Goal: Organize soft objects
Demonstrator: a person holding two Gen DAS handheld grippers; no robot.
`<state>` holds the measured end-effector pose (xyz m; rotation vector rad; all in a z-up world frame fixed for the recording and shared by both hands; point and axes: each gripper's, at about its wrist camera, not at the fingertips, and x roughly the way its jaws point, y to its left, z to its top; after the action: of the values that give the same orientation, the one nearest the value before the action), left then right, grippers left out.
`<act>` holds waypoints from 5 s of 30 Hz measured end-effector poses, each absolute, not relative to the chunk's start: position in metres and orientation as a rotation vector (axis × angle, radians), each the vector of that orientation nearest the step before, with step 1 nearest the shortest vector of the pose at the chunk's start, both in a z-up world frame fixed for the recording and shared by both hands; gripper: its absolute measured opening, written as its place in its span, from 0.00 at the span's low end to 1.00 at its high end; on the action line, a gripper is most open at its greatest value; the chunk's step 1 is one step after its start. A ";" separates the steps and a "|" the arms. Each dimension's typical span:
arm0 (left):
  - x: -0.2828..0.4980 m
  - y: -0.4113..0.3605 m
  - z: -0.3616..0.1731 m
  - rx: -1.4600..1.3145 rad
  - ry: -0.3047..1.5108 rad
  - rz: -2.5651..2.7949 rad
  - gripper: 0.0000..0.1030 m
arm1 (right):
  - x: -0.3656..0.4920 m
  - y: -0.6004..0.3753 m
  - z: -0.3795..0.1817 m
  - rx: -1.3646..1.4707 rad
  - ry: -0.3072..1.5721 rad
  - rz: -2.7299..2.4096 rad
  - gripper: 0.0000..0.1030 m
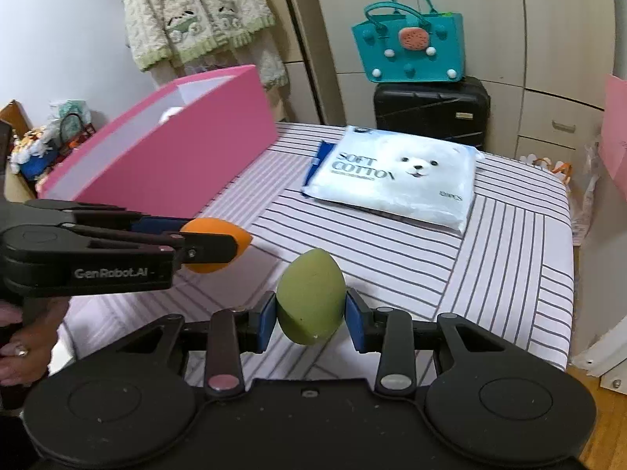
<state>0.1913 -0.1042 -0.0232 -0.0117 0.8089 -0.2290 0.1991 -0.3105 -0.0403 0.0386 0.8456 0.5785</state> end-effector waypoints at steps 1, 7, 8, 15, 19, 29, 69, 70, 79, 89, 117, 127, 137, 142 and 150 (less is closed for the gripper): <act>0.189 -0.103 -0.019 -0.008 0.805 -0.239 0.36 | 0.198 -0.310 -0.036 0.043 0.845 0.586 0.42; 0.175 -0.097 0.006 0.015 0.771 -0.280 0.36 | 0.185 -0.306 -0.011 0.062 0.826 0.626 0.42; 0.172 -0.095 0.011 0.017 0.765 -0.287 0.36 | 0.183 -0.304 -0.006 0.057 0.821 0.629 0.42; 0.154 -0.083 0.038 0.082 0.703 -0.288 0.36 | 0.168 -0.286 0.024 -0.007 0.791 0.614 0.42; 0.147 -0.068 0.055 0.089 0.700 -0.315 0.36 | 0.162 -0.274 0.044 -0.045 0.782 0.620 0.42; 0.145 -0.013 0.088 0.079 0.720 -0.345 0.36 | 0.159 -0.236 0.077 -0.083 0.748 0.711 0.43; 0.278 0.122 0.018 0.087 1.072 -0.280 0.37 | 0.269 -0.030 0.008 -0.570 0.895 1.121 0.43; 0.278 0.121 0.017 0.086 1.078 -0.279 0.37 | 0.271 -0.027 0.006 -0.579 0.901 1.121 0.43; 0.283 0.119 0.016 0.053 1.090 -0.262 0.41 | 0.278 -0.029 0.006 -0.590 0.869 1.030 0.46; 0.271 0.116 0.032 0.041 1.024 -0.258 0.49 | 0.273 -0.070 0.033 -0.390 0.858 0.987 0.48; 0.135 0.058 0.135 0.192 0.775 -0.298 0.63 | 0.162 -0.154 0.125 -0.254 0.667 0.911 0.59; 0.111 0.021 0.146 0.211 0.737 -0.367 0.64 | 0.128 -0.197 0.128 -0.270 0.622 0.835 0.64; 0.129 -0.021 0.135 0.177 0.790 -0.405 0.65 | 0.127 -0.260 0.117 -0.171 0.599 0.739 0.72; 0.139 -0.047 0.122 0.143 0.728 -0.366 0.79 | 0.139 -0.294 0.106 -0.095 0.580 0.690 0.89; 0.162 -0.097 0.090 0.086 0.716 -0.406 0.90 | 0.170 -0.342 0.078 0.020 0.589 0.588 0.92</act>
<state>0.1618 -0.0968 0.0898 0.0860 0.7157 -0.4058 0.1695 -0.3425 0.0778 0.0205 0.5893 0.5882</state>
